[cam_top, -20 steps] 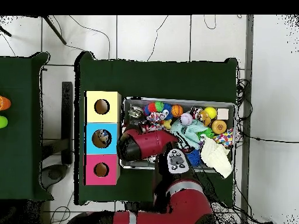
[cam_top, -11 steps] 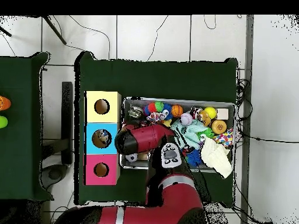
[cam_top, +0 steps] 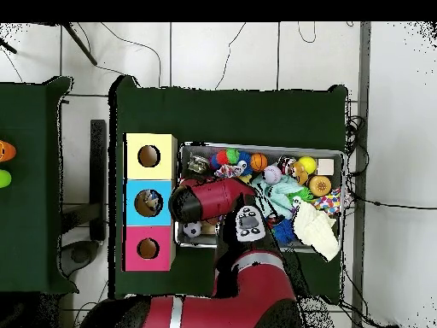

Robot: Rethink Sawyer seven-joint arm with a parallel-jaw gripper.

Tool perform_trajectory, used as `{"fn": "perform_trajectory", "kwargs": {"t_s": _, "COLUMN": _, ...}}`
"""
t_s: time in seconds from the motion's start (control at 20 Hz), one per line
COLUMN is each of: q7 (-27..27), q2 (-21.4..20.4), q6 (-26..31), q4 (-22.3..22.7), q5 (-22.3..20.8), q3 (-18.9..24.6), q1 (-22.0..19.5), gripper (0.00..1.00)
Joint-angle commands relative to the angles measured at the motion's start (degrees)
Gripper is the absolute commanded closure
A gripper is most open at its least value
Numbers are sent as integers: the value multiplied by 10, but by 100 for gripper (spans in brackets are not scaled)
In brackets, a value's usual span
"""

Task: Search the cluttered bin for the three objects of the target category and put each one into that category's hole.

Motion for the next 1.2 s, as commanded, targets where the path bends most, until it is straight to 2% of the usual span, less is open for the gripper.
{"fn": "perform_trajectory", "kwargs": {"t_s": 0.05, "q7": 3, "q2": 88, "q6": 65, "q4": 17, "q5": -12, "q3": 44, "q1": 9, "gripper": 0}}
{"fn": "perform_trajectory", "kwargs": {"t_s": 0.35, "q7": 4, "q2": 90, "q6": 67, "q4": 10, "q5": -7, "q3": 47, "q1": 6, "gripper": 0}}
{"fn": "perform_trajectory", "kwargs": {"t_s": 0.4, "q7": 18, "q2": 89, "q6": 42, "q4": 11, "q5": -11, "q3": 38, "q1": 13, "gripper": 0}}
{"fn": "perform_trajectory", "kwargs": {"t_s": 0.5, "q7": 62, "q2": 85, "q6": -33, "q4": 11, "q5": -21, "q3": -8, "q1": 53, "gripper": 0}}
{"fn": "perform_trajectory", "kwargs": {"t_s": 0.55, "q7": 71, "q2": 85, "q6": -48, "q4": 13, "q5": -20, "q3": -15, "q1": 57, "gripper": 0}}
{"fn": "perform_trajectory", "kwargs": {"t_s": 0.75, "q7": 65, "q2": 87, "q6": -60, "q4": 18, "q5": -15, "q3": -14, "q1": 53, "gripper": 0}}
{"fn": "perform_trajectory", "kwargs": {"t_s": 1.0, "q7": 66, "q2": 91, "q6": -86, "q4": 19, "q5": -13, "q3": -32, "q1": 66, "gripper": 0}}
{"fn": "perform_trajectory", "kwargs": {"t_s": 1.05, "q7": 65, "q2": 92, "q6": -92, "q4": 22, "q5": -10, "q3": -33, "q1": 65, "gripper": 100}}
{"fn": "perform_trajectory", "kwargs": {"t_s": 1.2, "q7": 65, "q2": 92, "q6": -102, "q4": 27, "q5": -11, "q3": -31, "q1": 61, "gripper": 100}}
